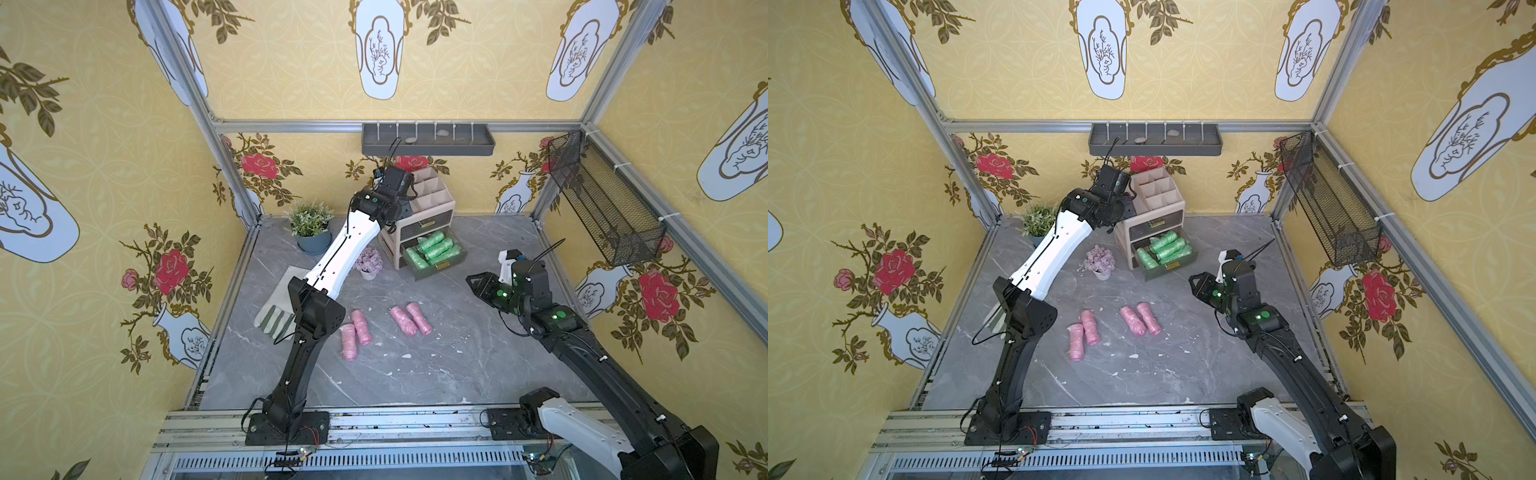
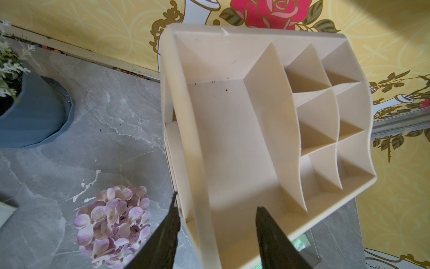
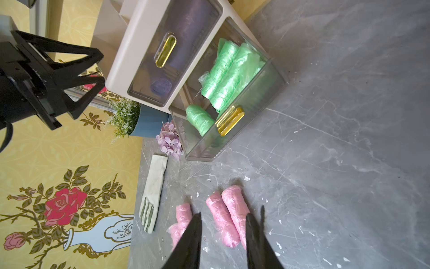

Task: Sort the rolls of trash bags by color and place them into the drawer
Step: Close the drawer in the storage box.

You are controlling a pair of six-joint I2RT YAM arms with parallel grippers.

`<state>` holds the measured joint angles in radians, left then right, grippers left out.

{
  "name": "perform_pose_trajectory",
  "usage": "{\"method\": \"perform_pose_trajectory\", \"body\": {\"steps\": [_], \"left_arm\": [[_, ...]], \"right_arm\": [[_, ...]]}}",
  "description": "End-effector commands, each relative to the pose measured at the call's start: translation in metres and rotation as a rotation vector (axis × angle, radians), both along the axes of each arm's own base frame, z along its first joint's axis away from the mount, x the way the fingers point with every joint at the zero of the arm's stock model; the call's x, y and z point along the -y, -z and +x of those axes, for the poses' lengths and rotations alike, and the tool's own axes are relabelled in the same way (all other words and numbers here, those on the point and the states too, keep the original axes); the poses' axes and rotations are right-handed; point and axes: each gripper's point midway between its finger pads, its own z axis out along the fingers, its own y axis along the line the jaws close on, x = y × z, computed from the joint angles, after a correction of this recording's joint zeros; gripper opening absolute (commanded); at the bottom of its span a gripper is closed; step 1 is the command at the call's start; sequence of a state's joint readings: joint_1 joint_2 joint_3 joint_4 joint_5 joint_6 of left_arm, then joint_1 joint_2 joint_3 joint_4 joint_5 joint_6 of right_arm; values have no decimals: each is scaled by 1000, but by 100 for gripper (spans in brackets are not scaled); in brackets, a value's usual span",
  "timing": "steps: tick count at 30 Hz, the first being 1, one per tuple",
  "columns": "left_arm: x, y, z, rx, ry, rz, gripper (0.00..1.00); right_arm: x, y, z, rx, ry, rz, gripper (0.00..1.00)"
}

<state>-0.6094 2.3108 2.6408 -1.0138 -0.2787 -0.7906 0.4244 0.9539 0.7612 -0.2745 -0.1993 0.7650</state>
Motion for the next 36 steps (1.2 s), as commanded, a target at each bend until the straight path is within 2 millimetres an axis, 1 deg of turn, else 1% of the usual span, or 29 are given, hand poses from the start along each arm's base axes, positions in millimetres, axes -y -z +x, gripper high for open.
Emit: {"method": "perform_pose_trajectory", "body": {"steps": [1,6,10,15,20,27,29,36], "left_arm": [[0,5,7,19,-2,30,48],[1,9,9,18,7,37,37],[3,13,10,12,12,40,32],[-1,18,9,-1,5,58,24],[-2,21,8,-2,17,84,18],[-3,25,8,-10,26,95,11],[-3,24,8,-10,28,97,9],[-7,24,9,-13,30,101,6]], "right_arm": [[-6,-9,7,42,5,52,33],[-14,3,10,28,-1,85,31],[-25,12,12,28,-9,116,30],[-33,22,14,23,-4,126,28],[-37,32,19,29,14,139,25],[-39,58,30,22,46,146,22],[-41,62,34,24,47,150,22],[-52,72,51,34,45,169,22]]}}
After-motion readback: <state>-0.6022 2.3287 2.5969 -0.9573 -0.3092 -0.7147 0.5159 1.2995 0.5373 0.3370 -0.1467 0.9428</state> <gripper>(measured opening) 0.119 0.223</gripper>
